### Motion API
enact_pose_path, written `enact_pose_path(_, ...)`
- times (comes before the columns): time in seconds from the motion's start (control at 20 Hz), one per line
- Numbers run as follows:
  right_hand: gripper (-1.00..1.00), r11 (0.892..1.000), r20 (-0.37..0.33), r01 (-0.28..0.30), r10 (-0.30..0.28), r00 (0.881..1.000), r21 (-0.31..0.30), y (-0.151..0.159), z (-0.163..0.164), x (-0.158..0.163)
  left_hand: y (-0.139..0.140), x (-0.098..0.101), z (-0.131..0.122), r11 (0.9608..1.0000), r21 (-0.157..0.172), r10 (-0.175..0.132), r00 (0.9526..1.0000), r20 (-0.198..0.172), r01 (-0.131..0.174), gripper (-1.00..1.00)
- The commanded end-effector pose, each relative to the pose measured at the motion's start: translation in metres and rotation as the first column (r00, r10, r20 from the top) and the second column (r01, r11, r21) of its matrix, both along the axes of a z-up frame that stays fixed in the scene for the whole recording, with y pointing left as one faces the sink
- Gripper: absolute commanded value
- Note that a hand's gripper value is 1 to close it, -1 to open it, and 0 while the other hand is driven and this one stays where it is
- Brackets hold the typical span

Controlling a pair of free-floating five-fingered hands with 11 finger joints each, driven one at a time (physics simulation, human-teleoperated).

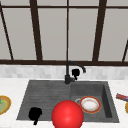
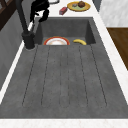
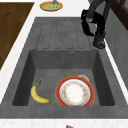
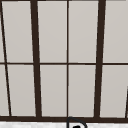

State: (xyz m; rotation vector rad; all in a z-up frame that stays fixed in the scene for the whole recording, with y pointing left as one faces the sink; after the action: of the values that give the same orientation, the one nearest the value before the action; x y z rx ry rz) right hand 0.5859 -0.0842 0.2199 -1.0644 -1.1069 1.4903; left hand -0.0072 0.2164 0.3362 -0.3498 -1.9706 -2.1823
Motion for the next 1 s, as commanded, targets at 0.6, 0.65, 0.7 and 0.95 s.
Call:
enact_pose_path(0.6, -1.0, 0.999, 0.057, -0.033, 0.034, 0.998, -0.022, -0.005, -0.046, 0.061, 0.0, 0.0, 0.0, 1.0, 0.0, 0.0, 1.0, 0.0, 0.0, 0.0)
enact_pose_path(0.65, -1.0, 0.999, 0.031, -0.026, 0.026, 0.999, -0.021, -0.009, -0.047, 0.062, 0.0, 0.0, 0.0, 1.0, 0.0, 0.0, 1.0, 0.0, 0.0, 0.0)
enact_pose_path(0.7, -1.0, 1.0, 0.007, -0.016, 0.016, 1.0, -0.022, -0.009, -0.049, 0.066, 0.0, 0.0, 0.0, 1.0, 0.0, 0.0, 1.0, 0.0, 0.0, 0.0)
enact_pose_path(0.95, -1.0, 1.0, 0.057, -0.016, 0.016, 0.998, -0.007, -0.009, -0.076, 0.055, 0.0, 0.0, 0.0, 1.0, 0.0, 0.0, 1.0, 0.0, 0.0, 0.0)
